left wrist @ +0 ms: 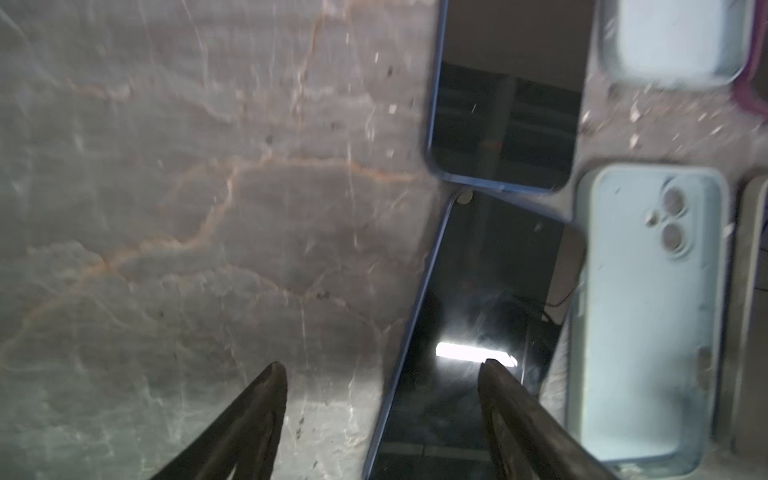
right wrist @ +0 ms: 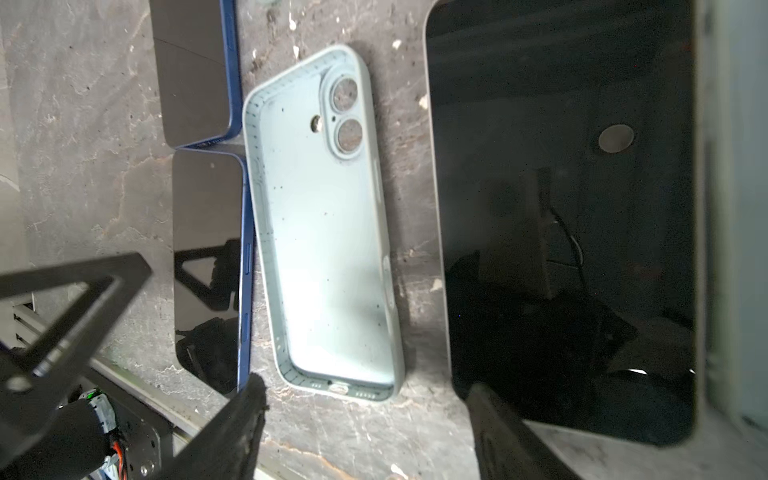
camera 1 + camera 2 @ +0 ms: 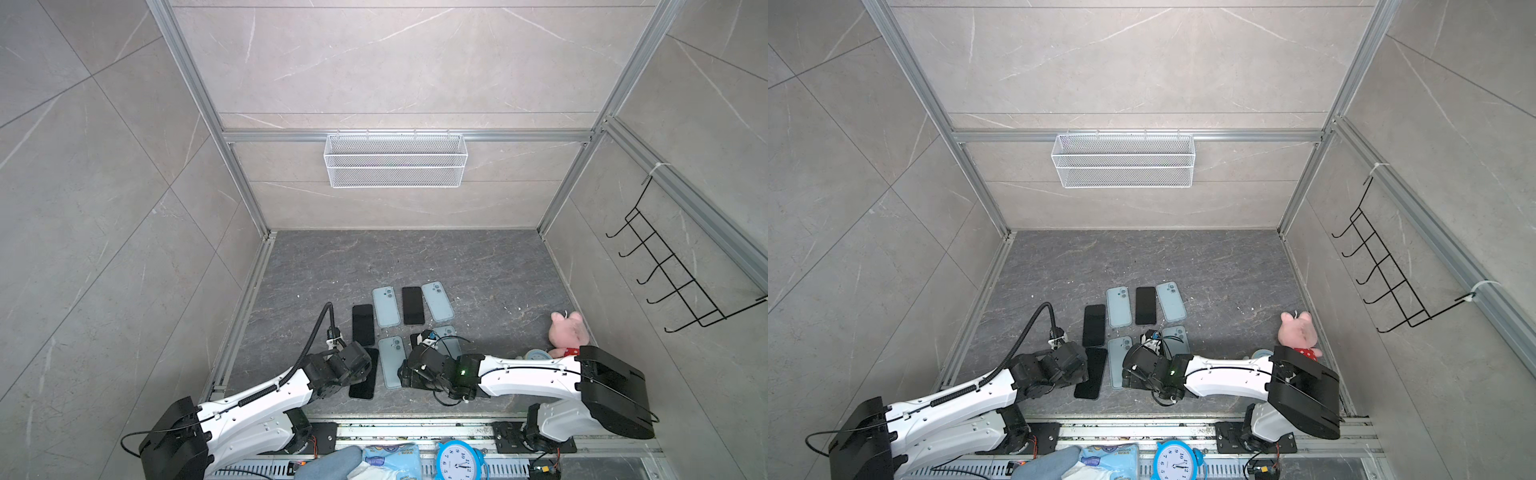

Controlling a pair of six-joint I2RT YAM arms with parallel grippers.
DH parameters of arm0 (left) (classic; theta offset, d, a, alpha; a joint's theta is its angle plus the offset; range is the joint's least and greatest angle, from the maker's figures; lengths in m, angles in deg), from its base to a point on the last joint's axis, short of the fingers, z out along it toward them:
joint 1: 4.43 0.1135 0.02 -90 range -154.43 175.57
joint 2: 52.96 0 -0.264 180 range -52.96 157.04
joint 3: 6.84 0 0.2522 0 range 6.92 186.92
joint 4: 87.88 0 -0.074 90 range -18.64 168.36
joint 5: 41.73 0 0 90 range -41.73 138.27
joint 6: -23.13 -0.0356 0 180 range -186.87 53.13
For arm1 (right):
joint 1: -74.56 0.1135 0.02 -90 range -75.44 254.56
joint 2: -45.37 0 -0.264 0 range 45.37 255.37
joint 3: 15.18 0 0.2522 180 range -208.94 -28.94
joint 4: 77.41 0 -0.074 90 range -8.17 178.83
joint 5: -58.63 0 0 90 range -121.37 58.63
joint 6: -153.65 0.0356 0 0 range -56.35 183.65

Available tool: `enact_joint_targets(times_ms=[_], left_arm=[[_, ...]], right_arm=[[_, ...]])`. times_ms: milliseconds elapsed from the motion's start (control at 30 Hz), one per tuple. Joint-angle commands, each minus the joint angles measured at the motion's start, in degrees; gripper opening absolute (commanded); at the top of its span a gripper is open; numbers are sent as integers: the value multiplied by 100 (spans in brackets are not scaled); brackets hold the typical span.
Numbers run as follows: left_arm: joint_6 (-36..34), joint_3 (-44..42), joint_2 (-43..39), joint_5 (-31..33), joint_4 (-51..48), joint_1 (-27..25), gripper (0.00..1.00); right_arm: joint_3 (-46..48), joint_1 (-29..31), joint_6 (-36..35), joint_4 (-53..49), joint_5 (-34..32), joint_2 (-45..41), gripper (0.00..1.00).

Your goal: Take the phone out of the phone case

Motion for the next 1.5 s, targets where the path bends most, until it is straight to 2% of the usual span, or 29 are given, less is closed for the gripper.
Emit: enact_joint_targets(times_ms=[0,233,500,733,1100,1333,1467], left_arm=[[510,-58,-162,-102,-57,-195,75],[849,-300,72,-286,565,-622,75],[812,-378,635,-550,1658,-730,73],[629,-74,1145,-580,2107,-755,70],[637,103,1382,-718,2564,-794,67],[707,106,1151,-441,2223,-834,68],[495,421,489,140,1183,-834,78]], right_arm=[[-79,-34,-164,-439,-275,-310,80],[4,-133,-216,-640,-331,-600,80],[54,-159,-194,-648,-304,-630,80],[159,-156,-99,-569,-234,-590,80],[352,-171,-68,-428,-125,-645,81],[445,-169,-77,-424,-126,-806,81],[423,-171,-216,-478,-211,-978,83]])
